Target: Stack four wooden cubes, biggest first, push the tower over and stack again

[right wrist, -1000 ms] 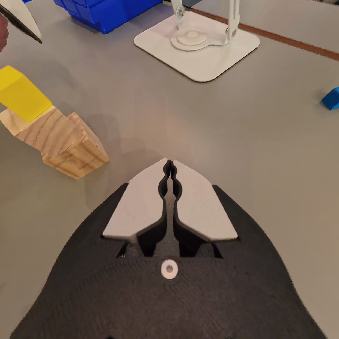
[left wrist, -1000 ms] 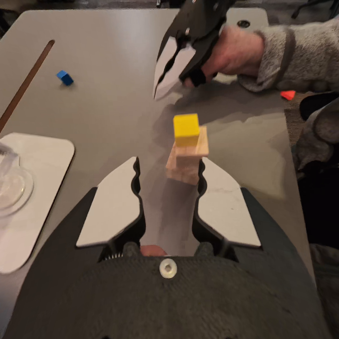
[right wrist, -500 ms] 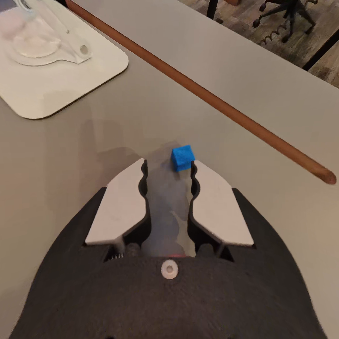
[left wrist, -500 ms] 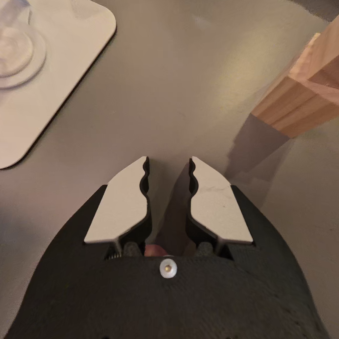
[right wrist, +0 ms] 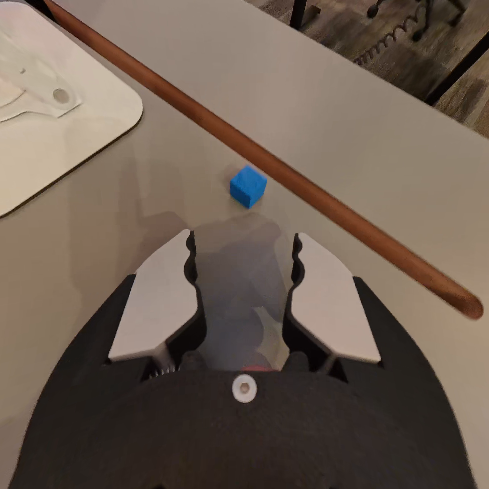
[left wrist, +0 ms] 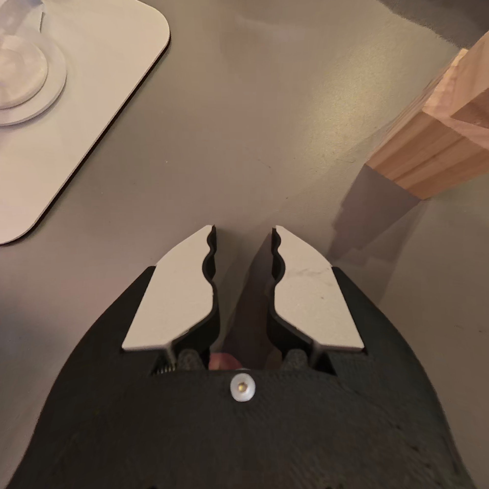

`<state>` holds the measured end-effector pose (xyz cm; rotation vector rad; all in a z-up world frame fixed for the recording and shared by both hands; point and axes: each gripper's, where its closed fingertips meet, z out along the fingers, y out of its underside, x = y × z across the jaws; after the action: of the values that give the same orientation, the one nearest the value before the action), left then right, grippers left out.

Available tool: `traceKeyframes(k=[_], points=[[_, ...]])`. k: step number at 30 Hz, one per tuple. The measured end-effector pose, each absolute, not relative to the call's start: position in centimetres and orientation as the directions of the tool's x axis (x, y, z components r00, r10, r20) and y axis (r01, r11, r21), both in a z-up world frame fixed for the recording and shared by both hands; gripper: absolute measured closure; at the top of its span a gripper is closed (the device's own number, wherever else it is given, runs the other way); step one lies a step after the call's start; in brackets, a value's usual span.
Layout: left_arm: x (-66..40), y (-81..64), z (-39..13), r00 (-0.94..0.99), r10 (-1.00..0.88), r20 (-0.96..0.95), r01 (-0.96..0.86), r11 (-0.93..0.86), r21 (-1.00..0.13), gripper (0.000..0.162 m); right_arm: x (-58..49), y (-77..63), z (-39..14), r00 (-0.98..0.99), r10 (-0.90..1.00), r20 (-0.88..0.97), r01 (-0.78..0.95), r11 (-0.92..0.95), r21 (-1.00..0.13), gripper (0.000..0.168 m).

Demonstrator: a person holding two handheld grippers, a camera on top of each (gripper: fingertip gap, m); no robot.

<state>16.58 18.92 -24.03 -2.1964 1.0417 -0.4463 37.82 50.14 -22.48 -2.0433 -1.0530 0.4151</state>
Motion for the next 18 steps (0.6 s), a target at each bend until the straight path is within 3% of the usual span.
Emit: traceKeyframes(k=[5, 7, 8, 9, 14, 18], points=[[16.6, 18.9, -24.0, 0.624, -0.781, 0.031, -0.553, -0.469, -0.689, 0.123, 34.6, 52.6, -23.5, 0.59, 0.805, 0.058, 0.586, -0.378, -0.717, 0.1], [16.6, 18.9, -24.0, 0.622, -0.783, 0.037, -0.551, -0.47, -0.689, 0.123, 33.6, 52.9, -23.7, 0.589, 0.807, 0.037, 0.586, -0.395, -0.707, 0.115], [16.6, 18.9, -24.0, 0.62, -0.784, 0.038, -0.551, -0.47, -0.69, 0.123, 33.2, 52.9, -23.7, 0.576, 0.817, 0.028, 0.589, -0.391, -0.708, 0.138], [16.6, 18.9, -24.0, 0.619, -0.784, 0.04, -0.551, -0.47, -0.69, 0.123, 32.9, 52.7, -23.7, 0.566, 0.824, 0.028, 0.594, -0.384, -0.707, 0.143], [16.6, 18.9, -24.0, 0.614, -0.788, 0.042, -0.553, -0.468, -0.69, 0.123, 32.9, 50.7, -23.0, 0.534, 0.845, 0.004, 0.581, -0.363, -0.729, 0.144], [16.6, 18.9, -24.0, 0.615, -0.788, 0.039, -0.554, -0.467, -0.69, 0.123, 32.6, 44.2, -19.6, 0.438, 0.899, -0.031, 0.564, -0.302, -0.769, 0.145]])
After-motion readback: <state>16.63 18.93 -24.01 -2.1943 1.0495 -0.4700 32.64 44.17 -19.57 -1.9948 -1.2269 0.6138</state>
